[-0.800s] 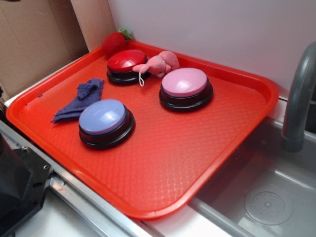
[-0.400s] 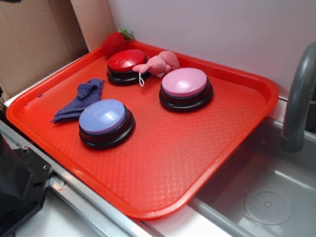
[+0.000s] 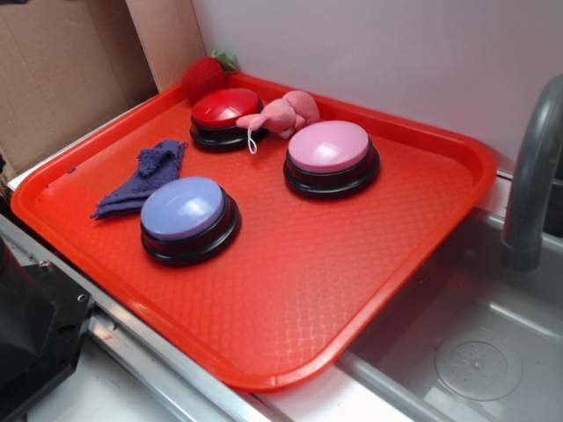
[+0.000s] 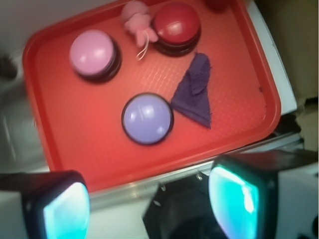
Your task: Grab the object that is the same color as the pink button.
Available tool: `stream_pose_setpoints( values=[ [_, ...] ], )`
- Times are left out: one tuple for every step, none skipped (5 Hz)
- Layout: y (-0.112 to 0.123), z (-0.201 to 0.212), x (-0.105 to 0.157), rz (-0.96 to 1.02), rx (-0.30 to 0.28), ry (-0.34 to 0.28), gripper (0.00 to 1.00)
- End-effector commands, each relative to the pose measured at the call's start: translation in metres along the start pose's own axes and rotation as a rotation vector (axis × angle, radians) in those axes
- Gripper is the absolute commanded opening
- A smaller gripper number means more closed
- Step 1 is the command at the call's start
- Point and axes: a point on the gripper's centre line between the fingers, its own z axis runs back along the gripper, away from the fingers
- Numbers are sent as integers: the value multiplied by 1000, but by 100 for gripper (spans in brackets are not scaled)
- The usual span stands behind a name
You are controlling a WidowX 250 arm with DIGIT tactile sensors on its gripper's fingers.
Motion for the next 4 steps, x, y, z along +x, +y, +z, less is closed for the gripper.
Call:
stream_pose_setpoints(
  values=[
    [10, -30, 67, 342, 31, -41, 100],
    [13, -54, 89, 497, 59, -77, 100],
    [3, -80, 115, 592, 100, -94, 100],
    [-4, -104, 131, 656, 160, -143, 100]
  ],
)
